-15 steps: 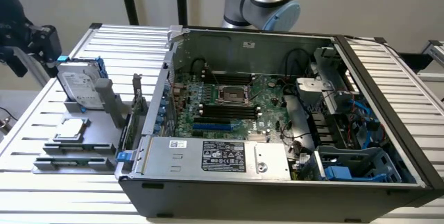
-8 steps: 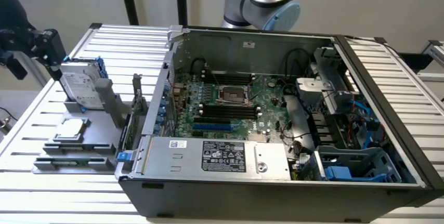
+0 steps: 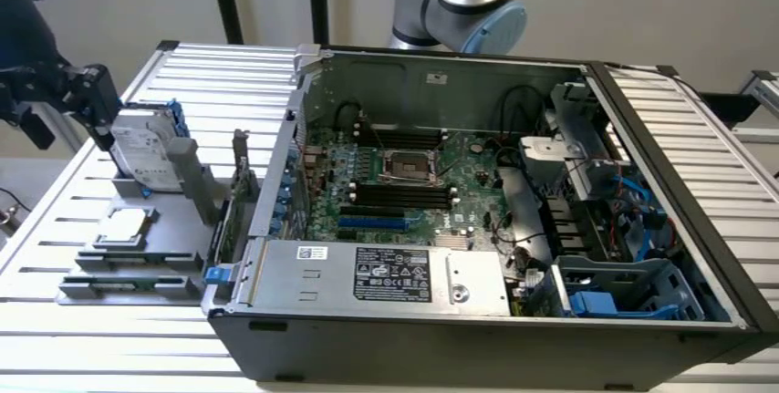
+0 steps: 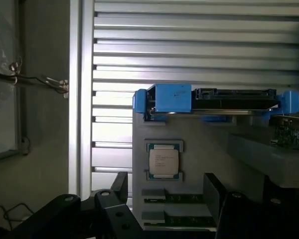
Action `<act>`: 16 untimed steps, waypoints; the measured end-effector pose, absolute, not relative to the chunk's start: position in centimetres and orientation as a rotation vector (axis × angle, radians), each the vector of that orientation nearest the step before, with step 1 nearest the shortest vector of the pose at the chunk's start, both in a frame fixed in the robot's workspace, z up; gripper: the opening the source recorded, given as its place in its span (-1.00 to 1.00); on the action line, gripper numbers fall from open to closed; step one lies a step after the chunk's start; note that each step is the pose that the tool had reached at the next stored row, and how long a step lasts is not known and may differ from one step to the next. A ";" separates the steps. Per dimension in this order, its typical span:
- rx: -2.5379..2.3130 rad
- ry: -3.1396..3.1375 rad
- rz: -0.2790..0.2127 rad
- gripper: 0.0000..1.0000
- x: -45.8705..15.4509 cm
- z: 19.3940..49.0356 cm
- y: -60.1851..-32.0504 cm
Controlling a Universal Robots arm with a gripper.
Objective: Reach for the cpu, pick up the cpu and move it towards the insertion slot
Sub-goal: 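Pick up the cpu and move it towards the insertion slot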
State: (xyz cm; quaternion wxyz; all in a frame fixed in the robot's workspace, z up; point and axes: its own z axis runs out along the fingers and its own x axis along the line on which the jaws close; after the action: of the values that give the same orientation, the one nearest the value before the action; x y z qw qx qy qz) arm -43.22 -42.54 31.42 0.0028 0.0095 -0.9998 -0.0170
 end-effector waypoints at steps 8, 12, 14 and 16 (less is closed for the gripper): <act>0.030 -3.135 -0.053 0.43 -43.2 30.0 -42.6; 0.030 -3.135 -0.053 0.43 -43.2 29.2 -42.7; 0.030 -3.135 -0.053 0.43 -43.2 28.9 -42.7; 0.030 -3.136 -0.053 0.43 -43.2 28.5 -42.7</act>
State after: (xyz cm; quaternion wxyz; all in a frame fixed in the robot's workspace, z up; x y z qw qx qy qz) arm -43.24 -42.70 28.50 0.0027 0.0095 -0.9998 -0.0170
